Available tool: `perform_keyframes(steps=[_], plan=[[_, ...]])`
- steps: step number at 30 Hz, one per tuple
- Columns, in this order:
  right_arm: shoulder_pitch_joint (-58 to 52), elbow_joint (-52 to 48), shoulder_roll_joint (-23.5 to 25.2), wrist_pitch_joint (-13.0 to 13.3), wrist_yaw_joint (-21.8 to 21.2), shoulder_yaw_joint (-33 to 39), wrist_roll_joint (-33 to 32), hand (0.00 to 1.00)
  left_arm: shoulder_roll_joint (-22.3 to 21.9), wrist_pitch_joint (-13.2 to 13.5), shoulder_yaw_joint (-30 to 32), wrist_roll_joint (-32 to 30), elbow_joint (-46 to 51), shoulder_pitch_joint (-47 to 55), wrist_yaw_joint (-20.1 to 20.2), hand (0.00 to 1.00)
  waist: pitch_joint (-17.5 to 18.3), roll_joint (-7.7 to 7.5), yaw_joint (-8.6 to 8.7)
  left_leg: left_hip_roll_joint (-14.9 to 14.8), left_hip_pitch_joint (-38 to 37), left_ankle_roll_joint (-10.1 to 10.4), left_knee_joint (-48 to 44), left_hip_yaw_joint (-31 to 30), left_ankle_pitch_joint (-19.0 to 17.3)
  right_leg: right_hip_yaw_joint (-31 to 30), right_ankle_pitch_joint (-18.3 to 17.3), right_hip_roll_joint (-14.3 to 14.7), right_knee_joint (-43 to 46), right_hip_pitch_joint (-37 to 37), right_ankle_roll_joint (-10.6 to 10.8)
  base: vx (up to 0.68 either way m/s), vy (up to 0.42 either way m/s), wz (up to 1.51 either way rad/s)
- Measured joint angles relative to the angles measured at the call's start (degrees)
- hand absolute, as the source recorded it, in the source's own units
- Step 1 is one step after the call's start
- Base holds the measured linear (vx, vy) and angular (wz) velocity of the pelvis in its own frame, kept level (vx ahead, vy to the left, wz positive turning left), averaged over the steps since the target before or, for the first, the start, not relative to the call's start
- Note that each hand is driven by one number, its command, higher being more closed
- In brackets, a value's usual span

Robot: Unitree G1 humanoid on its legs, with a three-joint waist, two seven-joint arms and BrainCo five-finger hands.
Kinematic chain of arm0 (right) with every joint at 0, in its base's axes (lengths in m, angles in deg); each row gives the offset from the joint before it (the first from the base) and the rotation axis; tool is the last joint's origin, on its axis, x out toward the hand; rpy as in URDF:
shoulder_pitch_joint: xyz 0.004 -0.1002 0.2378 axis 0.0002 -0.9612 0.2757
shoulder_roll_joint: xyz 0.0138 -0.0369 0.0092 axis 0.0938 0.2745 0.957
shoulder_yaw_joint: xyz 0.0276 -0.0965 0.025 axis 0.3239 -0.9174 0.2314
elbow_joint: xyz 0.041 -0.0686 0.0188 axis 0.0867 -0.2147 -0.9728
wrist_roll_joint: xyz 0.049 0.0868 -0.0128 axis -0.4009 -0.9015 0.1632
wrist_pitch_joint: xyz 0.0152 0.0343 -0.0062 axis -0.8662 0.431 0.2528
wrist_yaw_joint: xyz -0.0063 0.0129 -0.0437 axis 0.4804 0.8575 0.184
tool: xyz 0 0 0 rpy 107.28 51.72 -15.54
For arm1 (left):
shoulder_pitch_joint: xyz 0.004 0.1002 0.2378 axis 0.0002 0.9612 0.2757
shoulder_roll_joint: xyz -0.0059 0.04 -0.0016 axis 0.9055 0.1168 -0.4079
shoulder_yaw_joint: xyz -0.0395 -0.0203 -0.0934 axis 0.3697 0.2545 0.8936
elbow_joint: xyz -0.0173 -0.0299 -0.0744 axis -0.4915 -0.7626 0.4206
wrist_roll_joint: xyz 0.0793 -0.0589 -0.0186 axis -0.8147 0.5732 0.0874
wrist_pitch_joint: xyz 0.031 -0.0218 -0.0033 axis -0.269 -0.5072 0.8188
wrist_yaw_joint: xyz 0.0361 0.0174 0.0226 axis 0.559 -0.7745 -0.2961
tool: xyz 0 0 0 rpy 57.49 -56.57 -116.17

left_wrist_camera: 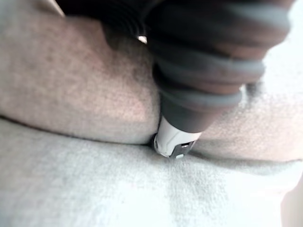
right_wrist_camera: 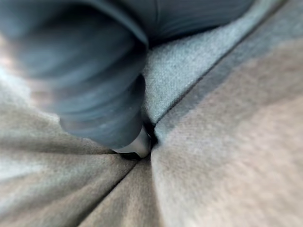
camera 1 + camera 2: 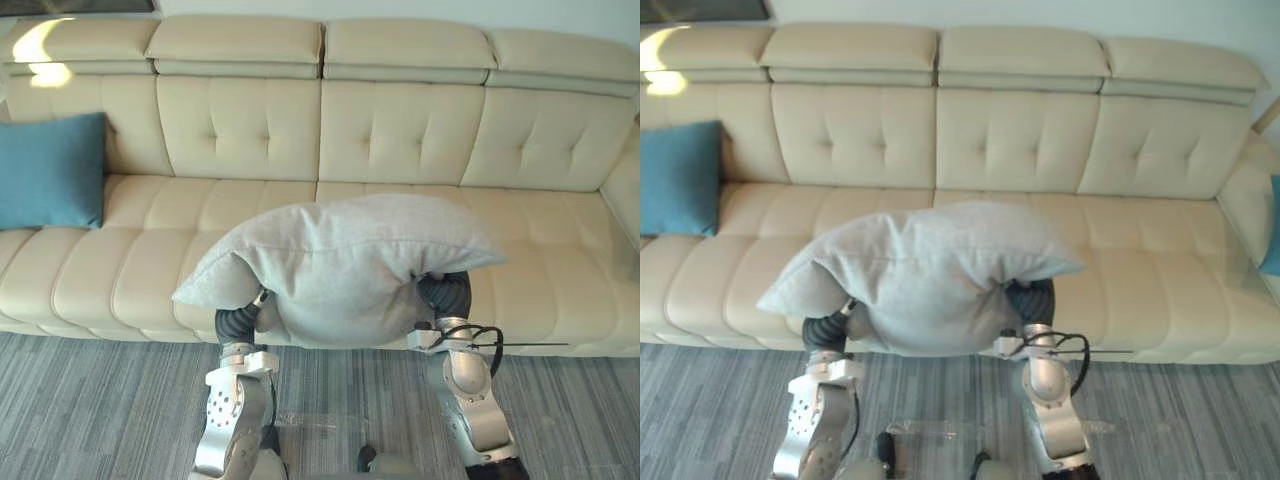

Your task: Pick up cushions and gather them together orderly.

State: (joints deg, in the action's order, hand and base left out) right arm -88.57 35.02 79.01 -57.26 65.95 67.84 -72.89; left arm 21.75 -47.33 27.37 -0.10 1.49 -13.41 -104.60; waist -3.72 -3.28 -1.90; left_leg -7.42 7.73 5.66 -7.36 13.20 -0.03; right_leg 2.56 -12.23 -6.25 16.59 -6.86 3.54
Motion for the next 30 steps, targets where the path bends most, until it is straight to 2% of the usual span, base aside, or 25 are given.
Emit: perform_keyframes(steps=[2, 4, 6, 7, 8, 9, 11, 12, 13, 14, 15, 16, 17, 18, 19, 20, 22, 23, 24, 26, 27, 28, 29, 30], plan=[[-1.2, 0.0, -0.09, 0.01, -0.14, -0.21, 0.01, 1.0, 0.46, -0.85, -0.07, 0.36, -0.55, 0.7, 0.43, 1.0, -0.31, -0.39, -0.05, -0.68, 1.49, -0.3, -6.58, -0.56, -0.96, -0.25, -0.08, 0.0, -0.11, 1.88, -0.14, 0.0, -0.052, -0.03], [-2.5, 0.01, -1.39, 0.01, -0.24, -0.4, -0.06, 1.0, 0.48, -1.06, -0.31, 0.35, -0.59, 1.79, 1.04, 1.0, -0.42, -0.16, -0.15, -3.16, 7.74, -0.95, -22.94, -2.23, -2.34, -0.47, -1.58, 1.12, 0.52, 2.95, -1.69, -0.09, -0.04, -0.11], [-2.7, 0.02, -1.97, 0.0, -0.3, -0.41, -0.07, 1.0, 0.41, -1.18, -0.54, 0.33, -0.62, 3.03, 1.84, 1.0, -0.56, 0.68, -0.3, -4.69, 10.78, -0.9, -30.57, -4.28, -2.19, -1.59, -3.51, 2.4, 1.96, 3.15, -3.05, -0.09, 0.02, -0.2], [-2.71, 0.11, -2.09, 0.01, -0.3, -0.4, -0.07, 1.0, 0.4, -1.36, -0.68, 0.33, -0.79, 3.28, 2.05, 1.0, -0.41, 0.72, -0.2, -4.76, 12.0, -0.59, -31.86, -5.02, -2.03, -1.98, -3.4, 2.46, 1.92, 3.2, -3.54, -0.02, 0.058, -0.18], [-2.64, 0.25, -2.29, 0.07, -0.29, -0.39, -0.12, 1.0, 0.42, -1.67, -0.97, 0.33, -1.03, 3.28, 2.12, 1.0, -0.37, 0.47, -0.17, -4.54, 12.56, 0.01, -31.52, -5.29, -3.19, -2.39, -3.36, 2.17, 1.89, 2.92, -3.61, 0.06, 0.09, -0.17], [-2.12, 0.73, -2.32, 0.17, -0.29, -0.36, -0.19, 1.0, 0.25, -2.35, -1.17, 0.33, -1.22, 3.28, 2.16, 1.0, -0.35, 1.05, 0.0, -2.92, 12.61, 0.19, -27.98, -5.99, -6.67, -3.58, -3.34, 1.73, 1.29, 2.67, -3.63, 0.09, 0.128, -0.18], [-0.62, 4.31, -2.72, 0.7, -0.29, -0.37, -0.18, 1.0, -0.17, -2.87, -1.24, 0.32, -2.78, 3.28, 2.32, 1.0, 0.3, 2.15, 0.17, 0.64, 11.53, 0.53, -14.97, -7.2, -7.26, -4.83, -3.36, 0.69, -0.38, 2.56, -3.45, 0.13, 0.196, -0.14], [-0.24, 5.16, -3.13, 0.68, -0.29, -0.38, -0.19, 1.0, -0.23, -3.04, -1.26, 0.3, -2.99, 3.3, 2.34, 1.0, 0.55, 2.56, 0.16, 1.26, 10.92, 0.84, -11.32, -8.17, -6.81, -5.29, -3.36, 0.69, -0.65, 2.52, -3.05, 0.18, 0.254, -0.36], [1.07, 8.36, -3.5, 0.51, -0.3, -0.74, -0.14, 1.0, 0.18, -3.29, -1.08, 0.29, -3.72, 3.36, 2.4, 1.0, 1.09, 2.96, -0.65, 2.72, 9.28, -0.85, -7.77, -8.61, -1.72, -7.43, -3.58, 0.26, -1.0, 2.21, -2.17, 0.22, 0.258, -0.4], [1.41, 9.94, -3.42, -0.46, -0.3, -1.22, 0.0, 1.0, 0.6, -3.4, -1.0, 0.3, -4.02, 3.67, 2.4, 1.0, 1.52, 2.08, -0.88, 3.99, 9.39, -2.61, -8.78, -6.99, -3.13, -8.74, -3.43, -1.02, -2.96, 2.84, -2.19, 0.25, 0.258, -0.38], [1.35, 10.04, -3.5, -0.8, -0.3, -1.33, 0.0, 1.0, 0.54, -3.36, -1.0, 0.3, -4.0, 3.85, 2.4, 1.0, 1.51, 1.92, -0.9, 4.42, 9.68, -3.27, -9.9, -6.58, -4.18, -9.37, -3.0, -1.49, -3.72, 3.23, -1.69, 0.28, 0.245, -0.35], [1.34, 10.03, -3.52, -1.31, -0.31, -2.07, 0.22, 1.0, 0.5, -3.38, -0.81, 0.31, -3.98, 4.3, 2.39, 1.0, 1.66, 1.72, -1.55, 4.91, 10.0, -4.24, -12.73, -4.16, -6.82, -10.89, -1.5, -2.74, -2.09, 3.23, 1.17, 0.32, 0.263, -0.62], [1.32, 10.02, -3.46, -1.41, -0.31, -2.77, 0.52, 1.0, 0.51, -3.39, -0.45, 0.31, -3.96, 4.64, 2.39, 1.0, 1.65, 1.83, -1.97, 5.07, 8.87, -5.35, -13.82, -1.92, -8.64, -12.8, -1.66, -2.9, 3.61, 0.79, 1.73, 0.31, 0.265, -0.74], [1.32, 10.01, -3.41, -1.55, -0.31, -2.94, 0.58, 1.0, 0.55, -3.38, -0.31, 0.32, -3.94, 4.74, 2.38, 1.0, 1.61, 1.81, -1.98, 5.19, 8.03, -5.6, -13.83, -1.04, -9.08, -13.26, -1.49, -2.95, 7.46, -0.59, 2.29, 0.36, 0.287, -0.7], [1.27, 10.02, -3.36, -1.87, -0.33, -2.98, 0.65, 1.0, 0.68, -3.38, -0.29, 0.3, -3.9, 4.79, 2.38, 1.0, 1.55, 1.69, -1.69, 5.68, 5.3, -6.14, -13.32, 0.29, -9.91, -13.49, 0.2, -3.17, 18.61, -4.97, 5.41, 0.34, 0.237, -0.42], [1.28, 10.06, -3.28, -1.9, -0.33, -2.97, 0.71, 1.0, 0.85, -3.42, -0.3, 0.28, -3.89, 4.78, 2.38, 1.0, 1.49, 1.4, -1.18, 6.52, 1.94, -6.52, -11.69, 0.76, -10.16, -13.13, 1.68, -3.78, 27.89, -8.68, 6.78, 0.35, 0.208, -0.3], [1.84, 10.04, -3.25, -1.88, -0.33, -2.93, 1.69, 1.0, 0.96, -3.38, -0.29, 0.16, -3.62, 4.7, 2.38, 1.0, 1.63, 1.32, -0.43, 6.91, -2.54, -6.52, -8.65, 1.06, -10.16, -10.64, 0.3, -3.56, 34.9, -12.16, 6.03, 0.22, 0.077, -0.1], [2.16, 10.04, -3.26, -1.83, -0.33, -2.92, 1.86, 1.0, 0.97, -3.31, -0.29, 0.1, -3.39, 4.65, 2.37, 1.0, 1.7, 1.28, -0.27, 6.78, -3.35, -6.52, -8.01, 1.06, -10.16, -9.6, -0.18, -3.55, 35.01, -12.93, 5.93, 0.23, 0.022, -0.06], [3.09, 9.96, -3.26, -1.82, -0.33, -2.56, 2.34, 1.0, 0.99, -3.19, -0.29, -0.27, -3.1, 4.01, 2.29, 1.0, 1.84, 1.11, -0.17, 6.26, -4.39, -6.5, -6.76, 0.87, -10.17, -8.1, -1.56, -2.6, 32.1, -14.74, 5.48, 0.24, -0.034, 0.05], [3.88, 9.87, -3.32, -1.82, -0.33, -2.13, 2.32, 1.0, 0.99, -3.27, -0.29, -0.31, -3.11, 2.86, 2.19, 1.0, 1.85, 1.07, -0.14, 5.32, -4.41, -6.02, -6.66, 0.17, -10.43, -7.68, -1.83, -0.71, 24.55, -15.13, 4.8, 0.16, -0.103, 0.17], [4.08, 9.81, -3.27, -1.72, -0.33, -2.05, 2.3, 1.0, 1.23, -3.13, -0.29, -0.31, -3.14, 2.18, 2.15, 1.0, 2.17, 0.56, -0.18, 5.04, -4.16, -5.16, -6.7, -0.89, -10.67, -9.0, 0.5, 1.16, 12.58, -13.36, 3.6, 0.12, -0.131, 0.29], [4.02, 9.81, -3.24, -1.63, -0.33, -2.05, 2.28, 1.0, 1.44, -3.09, -0.29, -0.32, -3.15, 2.04, 2.15, 1.0, 2.2, 0.03, -0.04, 5.48, -4.15, -4.84, -6.75, -1.69, -10.82, -10.12, 2.86, 1.31, 8.49, -12.45, 2.77, 0.16, -0.202, 0.57], [3.76, 9.77, -3.28, -1.45, -0.33, -2.03, 2.27, 1.0, 1.87, -3.06, -0.29, -0.4, -3.27, 1.72, 2.16, 1.0, 1.98, -1.76, 0.6, 7.09, -4.47, -3.97, -6.88, -3.23, -11.36, -11.49, 7.06, 0.84, 4.87, -11.17, 1.27, 0.2, -0.278, 0.59], [2.92, 9.94, -4.0, -1.59, -0.34, -1.73, 2.16, 1.0, -0.22, -3.71, -0.33, -0.86, -4.78, 1.72, 2.16, 1.0, 1.83, 0.5, 0.1, 5.15, -4.62, -2.93, -7.2, -4.93, -12.04, -9.2, 6.39, 1.47, 3.67, -9.36, 0.7, 0.17, -0.237, 0.55]])
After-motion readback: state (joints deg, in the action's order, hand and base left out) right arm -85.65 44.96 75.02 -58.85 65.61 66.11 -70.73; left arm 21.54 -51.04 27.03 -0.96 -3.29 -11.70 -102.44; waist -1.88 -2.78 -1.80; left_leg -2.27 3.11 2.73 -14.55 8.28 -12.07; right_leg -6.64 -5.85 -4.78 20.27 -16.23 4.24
